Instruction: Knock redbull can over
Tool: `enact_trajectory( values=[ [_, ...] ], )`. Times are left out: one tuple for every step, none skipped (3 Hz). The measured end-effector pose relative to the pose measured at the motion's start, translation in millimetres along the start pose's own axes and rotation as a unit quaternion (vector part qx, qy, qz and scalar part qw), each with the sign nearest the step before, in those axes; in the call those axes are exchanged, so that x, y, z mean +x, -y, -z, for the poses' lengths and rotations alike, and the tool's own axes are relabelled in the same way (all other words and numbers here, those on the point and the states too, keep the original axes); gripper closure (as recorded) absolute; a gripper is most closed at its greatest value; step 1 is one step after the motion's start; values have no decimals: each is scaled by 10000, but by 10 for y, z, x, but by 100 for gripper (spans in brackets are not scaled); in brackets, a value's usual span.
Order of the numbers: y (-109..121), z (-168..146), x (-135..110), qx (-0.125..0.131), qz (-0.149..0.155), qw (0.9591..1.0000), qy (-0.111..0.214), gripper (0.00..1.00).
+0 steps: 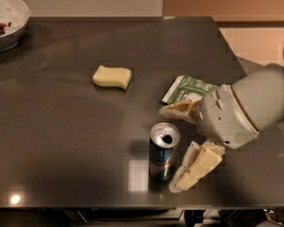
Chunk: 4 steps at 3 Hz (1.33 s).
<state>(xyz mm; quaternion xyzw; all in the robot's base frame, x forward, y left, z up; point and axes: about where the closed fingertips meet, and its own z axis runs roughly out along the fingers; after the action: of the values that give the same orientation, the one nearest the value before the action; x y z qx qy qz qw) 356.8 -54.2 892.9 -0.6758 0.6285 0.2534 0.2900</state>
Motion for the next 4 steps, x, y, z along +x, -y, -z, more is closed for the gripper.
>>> enact_trajectory(
  values=[
    [-24,-29,-76,-122,-73,9997,200,39],
    [-34,-27,-133,-215,-117,9991,340,62],
    [91,26,-185,-173,-205,9996,99,85],
    [311,58,-207,-130,-327,9979,-537,100]
  ],
)
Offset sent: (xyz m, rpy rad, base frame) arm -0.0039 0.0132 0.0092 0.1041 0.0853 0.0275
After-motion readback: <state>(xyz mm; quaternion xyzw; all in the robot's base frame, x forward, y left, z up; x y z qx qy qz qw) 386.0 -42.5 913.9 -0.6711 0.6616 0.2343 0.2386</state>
